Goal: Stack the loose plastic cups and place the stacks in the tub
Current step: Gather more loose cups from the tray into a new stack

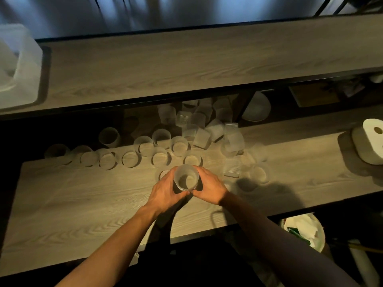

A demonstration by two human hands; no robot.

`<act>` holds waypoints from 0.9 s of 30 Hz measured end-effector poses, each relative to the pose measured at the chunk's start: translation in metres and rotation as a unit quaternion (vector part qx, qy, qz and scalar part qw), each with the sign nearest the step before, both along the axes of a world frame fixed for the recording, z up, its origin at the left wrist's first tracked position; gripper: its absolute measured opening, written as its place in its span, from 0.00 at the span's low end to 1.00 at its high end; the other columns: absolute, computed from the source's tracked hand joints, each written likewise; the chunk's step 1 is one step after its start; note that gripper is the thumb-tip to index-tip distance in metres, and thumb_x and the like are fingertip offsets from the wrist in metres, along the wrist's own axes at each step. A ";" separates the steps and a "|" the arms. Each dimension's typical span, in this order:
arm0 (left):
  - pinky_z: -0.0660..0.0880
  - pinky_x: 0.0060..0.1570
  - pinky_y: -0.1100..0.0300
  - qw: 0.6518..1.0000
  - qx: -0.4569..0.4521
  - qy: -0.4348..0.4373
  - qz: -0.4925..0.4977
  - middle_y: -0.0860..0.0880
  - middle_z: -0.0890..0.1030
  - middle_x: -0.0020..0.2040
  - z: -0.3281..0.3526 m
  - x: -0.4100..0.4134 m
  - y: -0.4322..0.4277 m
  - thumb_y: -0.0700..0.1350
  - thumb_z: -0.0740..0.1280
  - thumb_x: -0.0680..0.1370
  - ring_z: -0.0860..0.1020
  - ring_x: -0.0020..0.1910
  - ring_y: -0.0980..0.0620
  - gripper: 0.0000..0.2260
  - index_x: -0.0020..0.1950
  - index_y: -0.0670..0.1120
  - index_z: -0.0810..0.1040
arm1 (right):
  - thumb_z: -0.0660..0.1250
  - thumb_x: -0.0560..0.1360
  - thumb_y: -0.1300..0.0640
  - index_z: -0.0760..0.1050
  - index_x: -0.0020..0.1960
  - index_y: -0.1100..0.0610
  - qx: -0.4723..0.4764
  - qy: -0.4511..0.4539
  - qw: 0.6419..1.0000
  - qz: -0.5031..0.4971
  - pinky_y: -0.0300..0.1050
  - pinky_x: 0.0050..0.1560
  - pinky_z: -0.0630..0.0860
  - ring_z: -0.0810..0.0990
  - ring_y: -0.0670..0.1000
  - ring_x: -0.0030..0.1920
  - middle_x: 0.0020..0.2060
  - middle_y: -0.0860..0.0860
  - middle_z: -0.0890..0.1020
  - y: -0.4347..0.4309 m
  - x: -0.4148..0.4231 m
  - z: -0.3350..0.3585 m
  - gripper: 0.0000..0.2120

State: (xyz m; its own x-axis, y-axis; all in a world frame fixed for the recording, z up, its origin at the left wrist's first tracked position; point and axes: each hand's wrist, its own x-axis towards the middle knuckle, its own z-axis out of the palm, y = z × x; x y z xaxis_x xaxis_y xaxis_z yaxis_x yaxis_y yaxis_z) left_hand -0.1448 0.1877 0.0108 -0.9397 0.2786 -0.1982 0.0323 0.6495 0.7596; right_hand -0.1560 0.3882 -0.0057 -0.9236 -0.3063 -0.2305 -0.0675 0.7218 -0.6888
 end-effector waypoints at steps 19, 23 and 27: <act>0.76 0.58 0.60 0.996 0.035 0.074 0.040 0.58 0.74 0.65 0.015 0.003 -0.026 0.53 0.78 0.69 0.75 0.60 0.60 0.33 0.70 0.58 0.67 | 0.80 0.66 0.50 0.71 0.70 0.61 -0.064 0.116 0.991 0.029 0.42 0.60 0.76 0.78 0.49 0.61 0.62 0.53 0.79 -0.011 -0.008 0.023 0.38; 0.75 0.57 0.60 0.993 0.028 0.086 0.075 0.58 0.74 0.65 0.021 -0.006 -0.048 0.54 0.79 0.69 0.74 0.61 0.60 0.34 0.71 0.57 0.66 | 0.79 0.67 0.46 0.66 0.74 0.49 -0.047 0.066 0.996 0.043 0.44 0.64 0.73 0.75 0.47 0.66 0.67 0.47 0.76 -0.042 -0.030 0.036 0.40; 0.75 0.59 0.58 0.994 0.016 0.043 0.095 0.55 0.73 0.69 0.014 -0.009 -0.062 0.59 0.79 0.68 0.73 0.63 0.58 0.39 0.74 0.56 0.65 | 0.80 0.66 0.45 0.65 0.74 0.46 -0.053 0.033 0.997 0.046 0.46 0.63 0.74 0.75 0.46 0.66 0.68 0.46 0.76 -0.064 -0.037 0.029 0.40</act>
